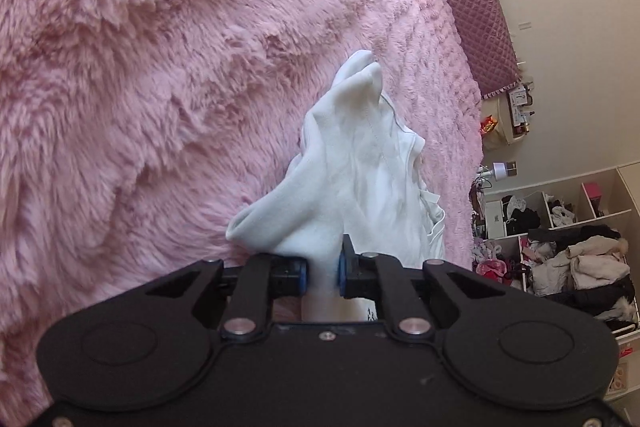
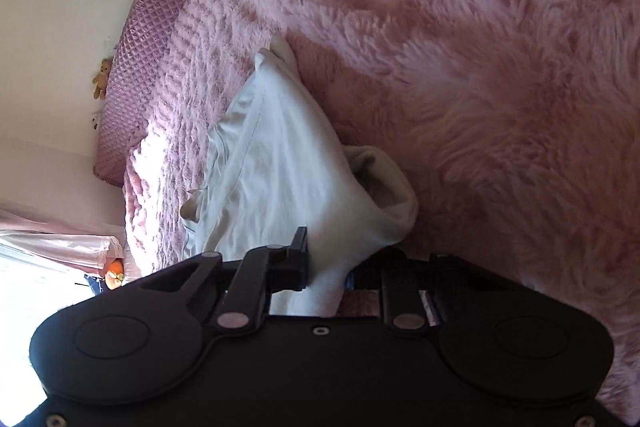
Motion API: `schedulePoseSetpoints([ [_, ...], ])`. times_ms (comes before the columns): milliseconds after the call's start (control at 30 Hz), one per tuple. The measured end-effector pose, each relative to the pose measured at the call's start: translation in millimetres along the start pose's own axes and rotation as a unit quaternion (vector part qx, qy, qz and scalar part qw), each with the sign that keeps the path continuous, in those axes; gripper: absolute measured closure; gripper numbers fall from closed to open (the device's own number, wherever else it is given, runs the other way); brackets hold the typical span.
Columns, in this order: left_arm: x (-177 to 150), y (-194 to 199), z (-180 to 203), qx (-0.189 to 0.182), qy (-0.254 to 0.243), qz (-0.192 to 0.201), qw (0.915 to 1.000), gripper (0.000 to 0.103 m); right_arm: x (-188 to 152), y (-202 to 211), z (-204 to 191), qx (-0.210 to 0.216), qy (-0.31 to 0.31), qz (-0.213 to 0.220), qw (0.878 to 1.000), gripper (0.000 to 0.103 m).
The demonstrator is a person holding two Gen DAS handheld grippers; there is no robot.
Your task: Fold small clothes
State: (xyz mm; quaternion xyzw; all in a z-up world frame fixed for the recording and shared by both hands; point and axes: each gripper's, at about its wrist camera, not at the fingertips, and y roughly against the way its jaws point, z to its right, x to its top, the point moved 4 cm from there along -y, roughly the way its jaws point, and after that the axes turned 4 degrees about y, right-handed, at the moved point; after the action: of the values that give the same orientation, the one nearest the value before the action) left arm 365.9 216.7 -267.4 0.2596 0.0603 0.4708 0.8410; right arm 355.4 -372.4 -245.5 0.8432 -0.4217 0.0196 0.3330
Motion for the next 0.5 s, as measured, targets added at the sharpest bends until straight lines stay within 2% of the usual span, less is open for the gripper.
schedulePoseSetpoints([
  [67,-3.3,20.2,10.8,-0.020,-0.016,0.012,0.9996,0.093,-1.3,14.8,-13.1,0.013,0.019,0.005,1.000,0.090],
  [133,-10.9,39.5,17.8,-0.033,-0.024,0.008,0.9991,0.094,-4.7,32.2,-23.3,0.020,0.039,0.007,0.999,0.091],
  [233,-32.5,70.7,11.2,-0.024,-0.047,-0.002,0.9986,0.093,-16.9,59.8,-19.9,0.021,0.064,-0.007,0.998,0.090],
  [367,-67.4,85.3,-44.0,0.034,-0.040,-0.041,0.9978,0.092,-43.2,71.0,26.8,-0.021,0.074,-0.047,0.996,0.088],
  [400,-71.8,86.3,-58.5,0.050,-0.036,-0.046,0.9971,0.087,-49.3,70.6,39.5,-0.041,0.073,-0.053,0.995,0.083],
  [433,-74.2,88.6,-70.9,0.054,-0.027,-0.051,0.9969,0.082,-51.2,72.7,50.9,-0.039,0.064,-0.053,0.996,0.080],
  [500,-71.0,101.1,-83.3,0.031,0.004,-0.057,0.9979,0.080,-47.9,82.3,64.4,-0.012,0.037,-0.063,0.997,0.078],
])
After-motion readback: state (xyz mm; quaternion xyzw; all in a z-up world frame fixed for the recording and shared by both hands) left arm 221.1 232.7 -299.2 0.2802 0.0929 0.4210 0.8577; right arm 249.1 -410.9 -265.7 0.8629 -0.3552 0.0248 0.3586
